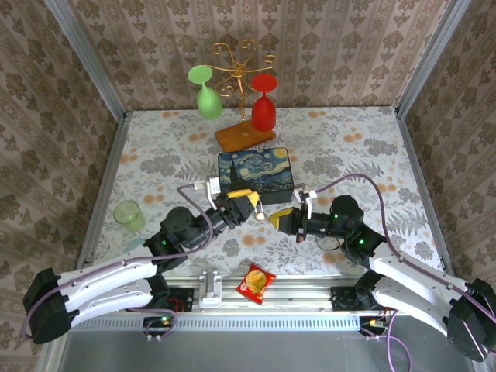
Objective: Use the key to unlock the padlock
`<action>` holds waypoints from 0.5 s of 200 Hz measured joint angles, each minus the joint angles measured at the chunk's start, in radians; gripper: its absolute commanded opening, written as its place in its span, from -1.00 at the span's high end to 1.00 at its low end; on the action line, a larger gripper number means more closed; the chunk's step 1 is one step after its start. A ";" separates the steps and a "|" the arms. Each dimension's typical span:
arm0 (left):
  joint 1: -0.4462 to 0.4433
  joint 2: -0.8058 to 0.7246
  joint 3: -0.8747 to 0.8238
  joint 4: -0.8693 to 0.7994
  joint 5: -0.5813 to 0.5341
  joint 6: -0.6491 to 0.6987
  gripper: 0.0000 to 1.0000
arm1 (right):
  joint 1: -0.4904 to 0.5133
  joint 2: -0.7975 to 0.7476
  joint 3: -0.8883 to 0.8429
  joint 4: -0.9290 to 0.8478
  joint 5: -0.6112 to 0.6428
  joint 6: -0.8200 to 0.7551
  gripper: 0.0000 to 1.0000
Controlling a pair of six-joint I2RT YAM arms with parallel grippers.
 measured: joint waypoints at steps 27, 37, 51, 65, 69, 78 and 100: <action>0.028 0.021 -0.067 -0.018 0.072 -0.024 0.20 | -0.002 0.001 0.000 0.027 -0.017 0.011 1.00; 0.032 0.047 -0.069 -0.032 0.112 -0.023 0.17 | -0.002 0.005 0.000 0.036 -0.021 0.017 1.00; 0.036 0.068 -0.055 -0.055 0.169 -0.015 0.15 | -0.002 0.011 0.000 0.039 -0.027 0.024 1.00; 0.038 0.071 -0.034 -0.070 0.213 -0.008 0.12 | -0.004 0.020 0.001 0.042 -0.034 0.028 1.00; 0.038 0.071 -0.032 -0.066 0.221 -0.008 0.11 | -0.004 0.023 0.002 0.042 -0.037 0.028 1.00; 0.039 0.071 -0.032 -0.048 0.233 -0.008 0.08 | -0.004 0.031 0.005 0.042 -0.040 0.028 1.00; 0.042 0.071 -0.058 0.024 0.234 -0.028 0.03 | -0.004 0.042 0.008 0.043 -0.041 0.029 1.00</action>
